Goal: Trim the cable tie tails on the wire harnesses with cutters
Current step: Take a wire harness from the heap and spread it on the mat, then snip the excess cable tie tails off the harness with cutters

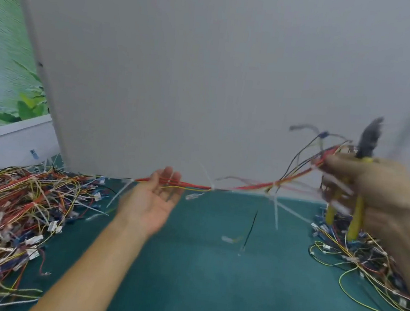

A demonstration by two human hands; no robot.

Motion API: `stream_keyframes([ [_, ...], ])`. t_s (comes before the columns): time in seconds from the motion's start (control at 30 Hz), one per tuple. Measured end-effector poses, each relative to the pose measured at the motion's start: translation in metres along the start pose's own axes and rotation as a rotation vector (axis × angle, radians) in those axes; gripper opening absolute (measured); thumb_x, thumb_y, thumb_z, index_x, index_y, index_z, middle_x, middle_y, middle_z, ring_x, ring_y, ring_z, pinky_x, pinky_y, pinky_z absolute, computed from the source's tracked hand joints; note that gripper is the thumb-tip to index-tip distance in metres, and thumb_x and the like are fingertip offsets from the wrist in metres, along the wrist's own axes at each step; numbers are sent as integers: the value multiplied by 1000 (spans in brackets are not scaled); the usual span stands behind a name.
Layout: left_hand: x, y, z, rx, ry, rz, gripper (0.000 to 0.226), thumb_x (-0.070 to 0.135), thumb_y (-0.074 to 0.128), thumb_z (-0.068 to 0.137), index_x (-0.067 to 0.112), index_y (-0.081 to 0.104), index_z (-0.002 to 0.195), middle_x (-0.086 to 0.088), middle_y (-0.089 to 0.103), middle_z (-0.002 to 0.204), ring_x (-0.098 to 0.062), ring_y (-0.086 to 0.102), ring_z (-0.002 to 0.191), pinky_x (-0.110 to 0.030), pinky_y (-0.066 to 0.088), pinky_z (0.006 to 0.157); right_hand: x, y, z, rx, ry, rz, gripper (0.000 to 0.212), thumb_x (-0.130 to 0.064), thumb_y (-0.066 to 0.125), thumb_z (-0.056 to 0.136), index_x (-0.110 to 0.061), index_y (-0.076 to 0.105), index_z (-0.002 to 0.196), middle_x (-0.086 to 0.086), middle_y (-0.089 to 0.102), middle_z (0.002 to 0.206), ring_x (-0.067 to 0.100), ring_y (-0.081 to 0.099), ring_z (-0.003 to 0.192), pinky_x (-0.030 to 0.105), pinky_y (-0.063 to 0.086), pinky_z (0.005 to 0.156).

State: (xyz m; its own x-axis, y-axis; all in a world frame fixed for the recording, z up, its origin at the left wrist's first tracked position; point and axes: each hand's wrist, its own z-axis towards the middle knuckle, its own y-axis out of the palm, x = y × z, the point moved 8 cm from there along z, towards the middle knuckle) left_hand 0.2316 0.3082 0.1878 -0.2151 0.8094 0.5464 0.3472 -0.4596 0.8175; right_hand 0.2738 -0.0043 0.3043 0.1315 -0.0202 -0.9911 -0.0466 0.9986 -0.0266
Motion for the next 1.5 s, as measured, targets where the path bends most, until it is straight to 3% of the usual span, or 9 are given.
stream_keyframes([
  [0.2, 32, -32, -4, 34, 169, 292, 20, 11, 40, 102, 12, 56, 90, -5, 71, 80, -20, 73, 70, -36, 60, 58, 47, 11, -8, -5, 11, -493, 13, -12, 68, 84, -4, 72, 74, -4, 58, 42, 5, 42, 34, 21, 34, 43],
  [0.57, -4, -87, -8, 194, 72, 847, 8, 4, 48, 98, 5, 49, 106, -15, 68, 86, -22, 70, 58, -31, 56, 46, 144, 0, -30, -195, 294, -1039, 13, -23, 70, 67, -10, 68, 67, 1, 62, 59, 19, 57, 57, 24, 40, 53],
  [0.7, -31, -93, -11, 162, 21, 903, 13, 1, 49, 96, 4, 52, 109, -16, 66, 87, -28, 68, 69, -37, 55, 61, 158, -9, -40, -142, 280, -1293, 18, -34, 62, 75, -21, 59, 86, 3, 61, 94, 27, 55, 84, 31, 44, 72],
  [0.8, -37, -93, -14, 113, 61, 943, 14, -3, 51, 94, 8, 56, 102, -16, 67, 84, -25, 68, 62, -36, 56, 62, 142, -14, -46, -187, 252, -1397, 29, -49, 63, 76, -23, 51, 82, -3, 48, 80, 26, 50, 80, 30, 41, 69],
  [0.97, -36, -98, -13, 100, 92, 960, 16, -3, 54, 93, 11, 58, 96, -14, 68, 82, -20, 69, 58, -32, 57, 56, 65, -7, -56, -40, -12, -1672, 23, -42, 61, 85, -25, 46, 89, -5, 41, 75, 23, 50, 74, 30, 35, 59],
  [1.07, -37, -101, -10, 114, 89, 965, 14, -2, 54, 93, 11, 57, 97, -15, 68, 83, -21, 69, 60, -35, 56, 60, 39, 16, -65, -24, -185, -1654, 23, -44, 60, 84, -26, 49, 93, -5, 48, 81, 23, 58, 84, 30, 30, 54],
  [1.2, -38, -104, -6, 123, 92, 983, 11, 3, 54, 95, 10, 56, 103, -14, 69, 84, -20, 69, 61, -31, 55, 55, 71, 90, -68, -284, -313, -1450, 18, -41, 58, 86, -26, 48, 90, -2, 61, 97, 26, 59, 98, 31, 30, 63],
  [1.37, -39, -105, -4, 129, 85, 985, 20, 19, 47, 100, 10, 62, 92, -10, 73, 78, -21, 69, 57, -29, 53, 49, 143, 135, -47, -524, -168, -1397, 13, -24, 58, 84, -19, 60, 96, 8, 54, 88, 33, 53, 81, 30, 34, 67],
  [1.5, -39, -103, -4, 111, 107, 1027, 16, 17, 47, 100, 17, 62, 95, -13, 68, 85, -18, 67, 54, -28, 53, 48, 139, 133, -7, -248, -138, -1142, 13, -25, 57, 82, -19, 62, 93, 6, 51, 81, 34, 50, 77, 30, 35, 65],
])
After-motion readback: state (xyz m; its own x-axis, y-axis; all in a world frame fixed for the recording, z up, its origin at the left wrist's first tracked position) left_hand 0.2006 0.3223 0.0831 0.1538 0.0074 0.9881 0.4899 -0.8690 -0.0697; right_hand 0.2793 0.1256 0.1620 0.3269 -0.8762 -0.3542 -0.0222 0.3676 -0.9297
